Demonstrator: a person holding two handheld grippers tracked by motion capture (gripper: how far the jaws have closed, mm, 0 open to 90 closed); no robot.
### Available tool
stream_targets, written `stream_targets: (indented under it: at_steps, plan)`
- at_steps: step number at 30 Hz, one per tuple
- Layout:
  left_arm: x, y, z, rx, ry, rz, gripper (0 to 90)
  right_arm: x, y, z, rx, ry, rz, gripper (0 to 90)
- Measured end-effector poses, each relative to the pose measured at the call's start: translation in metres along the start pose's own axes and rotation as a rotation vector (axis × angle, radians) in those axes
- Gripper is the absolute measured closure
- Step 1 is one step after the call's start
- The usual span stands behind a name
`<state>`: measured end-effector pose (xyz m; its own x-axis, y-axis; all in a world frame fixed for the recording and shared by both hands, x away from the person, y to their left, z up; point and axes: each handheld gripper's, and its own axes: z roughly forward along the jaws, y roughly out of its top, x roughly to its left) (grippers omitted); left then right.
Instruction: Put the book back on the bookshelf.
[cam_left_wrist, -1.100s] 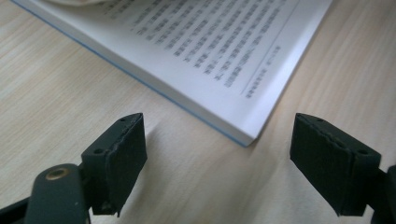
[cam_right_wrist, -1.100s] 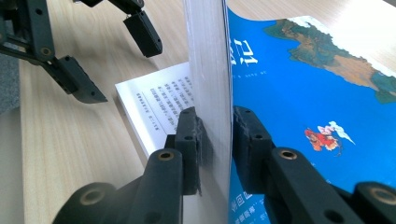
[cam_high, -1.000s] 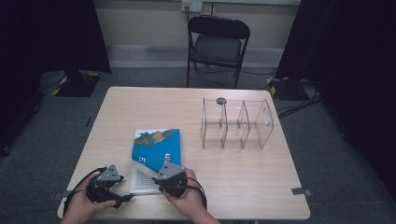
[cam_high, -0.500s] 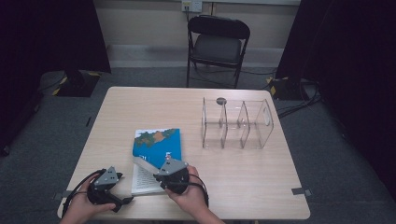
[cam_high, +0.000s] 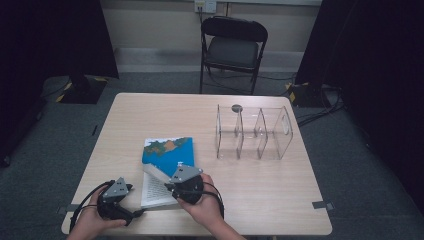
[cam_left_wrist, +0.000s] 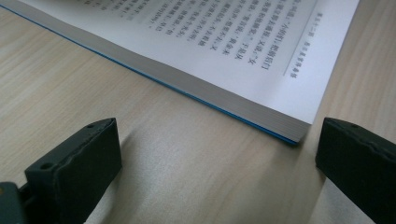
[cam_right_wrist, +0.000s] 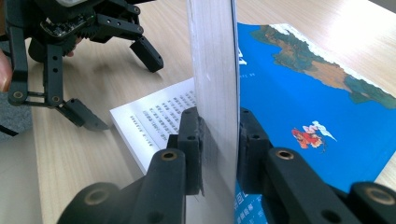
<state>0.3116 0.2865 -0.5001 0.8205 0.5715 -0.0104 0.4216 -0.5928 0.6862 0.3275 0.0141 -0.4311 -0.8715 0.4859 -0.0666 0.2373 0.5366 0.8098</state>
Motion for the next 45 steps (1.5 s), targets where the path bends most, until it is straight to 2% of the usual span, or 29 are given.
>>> stream_targets:
  at_steps: [4, 5, 9, 22, 23, 27, 29, 32, 35, 39, 45]
  plan:
    - [-0.007, 0.003, 0.002, 0.008, -0.007, -0.008, 0.0, -0.002, 0.004, -0.002, -0.004, 0.000, 0.008, 75.7]
    - [-0.008, 0.004, 0.002, 0.020, -0.005, 0.005, 0.0, -0.002, 0.004, -0.002, -0.003, -0.001, 0.009, 75.7]
    - [-0.012, 0.007, 0.004, 0.019, -0.016, 0.005, 0.1, -0.003, 0.006, -0.003, -0.001, 0.001, 0.021, 75.7]
    - [-0.012, 0.009, 0.005, 0.028, -0.015, 0.012, 0.1, -0.005, 0.011, -0.004, 0.007, 0.001, 0.023, 75.8]
    - [-0.013, 0.009, 0.006, 0.021, -0.014, 0.000, 0.1, -0.005, 0.011, -0.004, 0.007, 0.001, 0.024, 75.8]
    - [-0.012, 0.010, 0.007, 0.030, -0.012, 0.008, 0.1, -0.006, 0.013, -0.005, 0.006, 0.002, 0.032, 75.8]
    - [-0.013, 0.011, 0.008, 0.021, -0.009, -0.003, 0.1, -0.007, 0.014, -0.006, 0.003, 0.002, 0.039, 75.9]
    - [-0.013, 0.012, 0.007, 0.031, -0.006, -0.001, 0.5, -0.007, 0.015, -0.006, 0.009, 0.003, 0.036, 75.9]
    - [-0.013, 0.012, 0.007, 0.027, -0.001, -0.008, 2.9, -0.007, 0.015, -0.006, 0.008, 0.005, 0.036, 75.9]
    - [-0.010, 0.014, 0.005, 0.027, 0.006, -0.013, 11.3, -0.007, 0.016, -0.006, 0.006, 0.004, 0.035, 75.9]
    - [-0.011, 0.016, 0.007, 0.022, 0.015, -0.026, 12.5, -0.008, 0.017, -0.007, 0.008, 0.004, 0.048, 75.9]
